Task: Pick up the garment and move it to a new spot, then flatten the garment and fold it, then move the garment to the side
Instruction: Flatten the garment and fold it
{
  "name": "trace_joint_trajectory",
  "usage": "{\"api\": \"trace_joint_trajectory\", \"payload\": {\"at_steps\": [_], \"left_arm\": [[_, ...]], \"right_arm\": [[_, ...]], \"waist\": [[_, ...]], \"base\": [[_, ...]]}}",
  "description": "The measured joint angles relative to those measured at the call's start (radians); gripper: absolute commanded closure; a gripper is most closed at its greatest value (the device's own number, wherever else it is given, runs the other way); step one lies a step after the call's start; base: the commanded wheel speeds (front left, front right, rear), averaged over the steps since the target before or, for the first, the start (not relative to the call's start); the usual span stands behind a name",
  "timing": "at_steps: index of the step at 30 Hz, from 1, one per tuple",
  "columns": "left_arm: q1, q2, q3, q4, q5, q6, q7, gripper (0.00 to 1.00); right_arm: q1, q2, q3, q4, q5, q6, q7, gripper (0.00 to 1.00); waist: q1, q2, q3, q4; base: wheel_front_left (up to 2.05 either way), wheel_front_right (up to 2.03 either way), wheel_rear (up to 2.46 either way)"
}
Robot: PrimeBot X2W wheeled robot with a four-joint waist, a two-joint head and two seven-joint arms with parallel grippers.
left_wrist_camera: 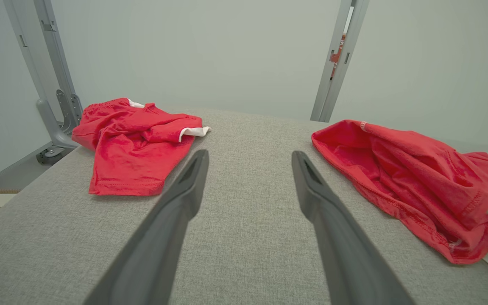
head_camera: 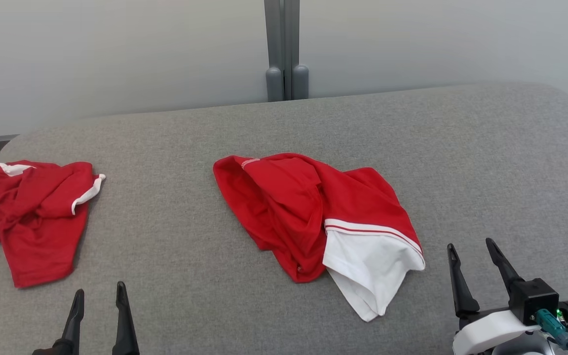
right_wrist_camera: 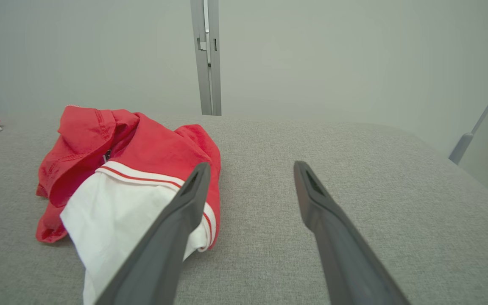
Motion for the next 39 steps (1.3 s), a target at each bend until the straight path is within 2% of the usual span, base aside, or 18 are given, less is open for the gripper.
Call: {"api": "trace_joint_trajectory", "payload": {"at_steps": [14,19,25,31,39], "left_arm": [[-0.006,0.000,-0.002,0.001,0.001,0.000,0.000,0.00],[-0.008,0.000,-0.007,0.002,0.001,-0.002,0.000,0.00],[-0.013,-0.001,-0.022,0.004,0.000,-0.004,0.000,0.00],[-0.020,-0.001,-0.036,0.002,-0.001,0.000,0.000,0.00],[-0.034,-0.001,-0.047,0.003,-0.001,0.004,0.000,0.00]], "right_arm": [[0.002,-0.001,0.035,0.027,0.024,0.000,0.000,0.00],[-0.013,0.002,0.167,0.128,0.110,0.000,0.000,0.00],[-0.074,0.000,0.271,0.330,0.198,0.000,0.023,0.00],[-0.156,0.000,0.299,0.425,0.323,0.000,0.055,0.00],[-0.228,0.000,0.313,0.497,0.388,0.000,0.044,0.00]], "waist": [[0.0000,0.0000,0.009,0.003],[0.0000,0.0000,0.013,0.004],[0.0000,0.0000,0.018,0.016],[0.0000,0.0000,0.040,0.026],[0.0001,0.0000,0.074,0.037]], "base": [[0.00,0.00,0.00],[0.00,0.00,0.00],[0.00,0.00,0.00],[0.00,0.00,0.00],[0.00,0.00,0.00]]}}
